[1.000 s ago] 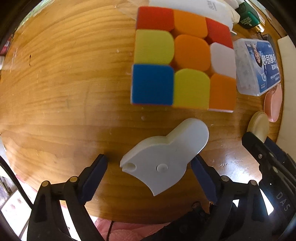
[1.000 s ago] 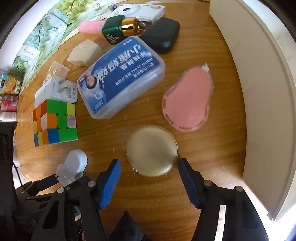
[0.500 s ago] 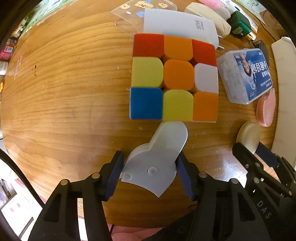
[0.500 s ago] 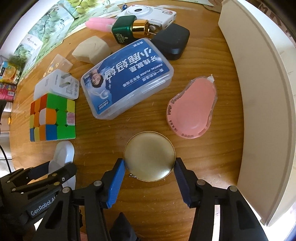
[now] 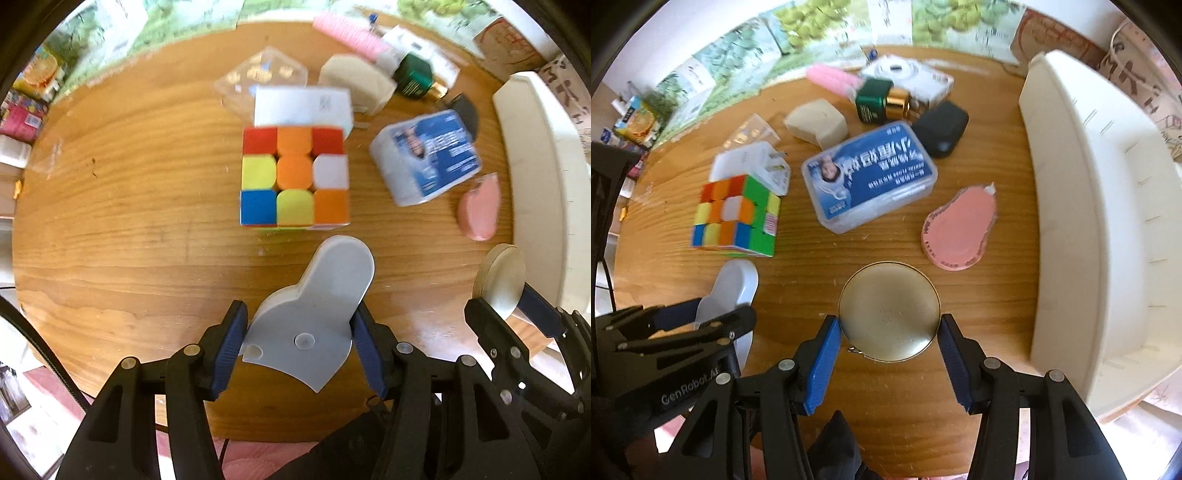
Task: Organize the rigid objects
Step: 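Carry both held items to the white tray and open both tools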
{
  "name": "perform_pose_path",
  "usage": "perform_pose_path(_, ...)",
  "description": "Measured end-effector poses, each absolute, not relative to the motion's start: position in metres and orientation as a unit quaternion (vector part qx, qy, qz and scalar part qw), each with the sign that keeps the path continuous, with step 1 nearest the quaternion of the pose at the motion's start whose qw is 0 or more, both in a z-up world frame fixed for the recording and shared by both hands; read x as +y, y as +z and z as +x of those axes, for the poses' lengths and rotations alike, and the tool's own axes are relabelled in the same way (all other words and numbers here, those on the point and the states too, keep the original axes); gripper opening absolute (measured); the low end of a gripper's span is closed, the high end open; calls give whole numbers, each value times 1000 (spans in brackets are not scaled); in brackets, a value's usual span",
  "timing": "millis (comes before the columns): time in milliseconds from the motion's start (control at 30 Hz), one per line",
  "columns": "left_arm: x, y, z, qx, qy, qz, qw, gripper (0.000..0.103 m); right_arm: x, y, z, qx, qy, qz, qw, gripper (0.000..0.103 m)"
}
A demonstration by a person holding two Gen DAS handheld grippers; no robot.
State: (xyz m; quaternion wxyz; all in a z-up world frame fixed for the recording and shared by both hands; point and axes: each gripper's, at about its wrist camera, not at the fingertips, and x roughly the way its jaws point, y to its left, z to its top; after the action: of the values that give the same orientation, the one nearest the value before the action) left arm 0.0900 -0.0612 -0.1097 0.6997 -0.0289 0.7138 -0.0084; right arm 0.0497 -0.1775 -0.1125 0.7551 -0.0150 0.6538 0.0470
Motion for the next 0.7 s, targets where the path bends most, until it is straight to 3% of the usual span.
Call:
perform_pose_path(333,-99,-23,94,639,-40,7,769,61,-205,-47,35,578,58,-36,813,54)
perform_pose_path(700,-133,-8,75,570,-83,22,817,61,-245,6,25,499,28,-24,866,55)
